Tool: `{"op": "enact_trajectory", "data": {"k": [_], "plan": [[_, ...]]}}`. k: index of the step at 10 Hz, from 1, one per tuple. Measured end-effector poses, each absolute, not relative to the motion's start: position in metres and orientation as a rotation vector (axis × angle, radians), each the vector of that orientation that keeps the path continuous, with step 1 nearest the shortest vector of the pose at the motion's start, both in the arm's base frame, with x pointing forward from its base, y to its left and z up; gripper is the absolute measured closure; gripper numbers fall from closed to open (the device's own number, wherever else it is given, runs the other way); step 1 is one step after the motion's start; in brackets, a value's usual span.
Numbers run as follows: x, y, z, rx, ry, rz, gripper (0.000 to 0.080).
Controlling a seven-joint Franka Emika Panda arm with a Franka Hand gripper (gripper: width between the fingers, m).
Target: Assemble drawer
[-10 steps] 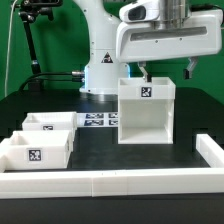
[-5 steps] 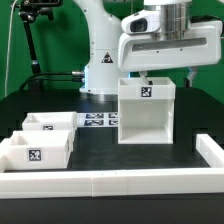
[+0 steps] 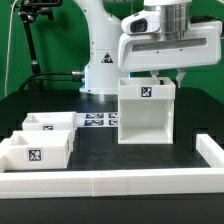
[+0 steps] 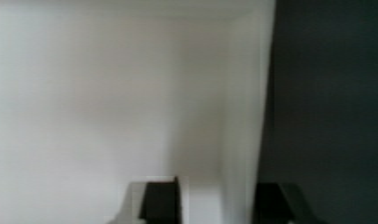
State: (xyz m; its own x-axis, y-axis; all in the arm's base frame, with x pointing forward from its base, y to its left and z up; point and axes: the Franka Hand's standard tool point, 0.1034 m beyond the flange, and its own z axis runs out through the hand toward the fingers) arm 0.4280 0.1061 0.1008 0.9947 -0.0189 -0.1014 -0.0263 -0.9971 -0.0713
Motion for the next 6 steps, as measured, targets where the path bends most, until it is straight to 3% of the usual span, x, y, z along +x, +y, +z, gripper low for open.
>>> {"op": "enact_trajectory", "data": {"k": [1, 6], "plan": [[0.4284, 0.1061, 0.1010, -3.065, 0.035, 0.153, 0.0761], [0.4286, 0.1060, 0.1012, -3.065, 0.035, 0.153, 0.0761]]}}
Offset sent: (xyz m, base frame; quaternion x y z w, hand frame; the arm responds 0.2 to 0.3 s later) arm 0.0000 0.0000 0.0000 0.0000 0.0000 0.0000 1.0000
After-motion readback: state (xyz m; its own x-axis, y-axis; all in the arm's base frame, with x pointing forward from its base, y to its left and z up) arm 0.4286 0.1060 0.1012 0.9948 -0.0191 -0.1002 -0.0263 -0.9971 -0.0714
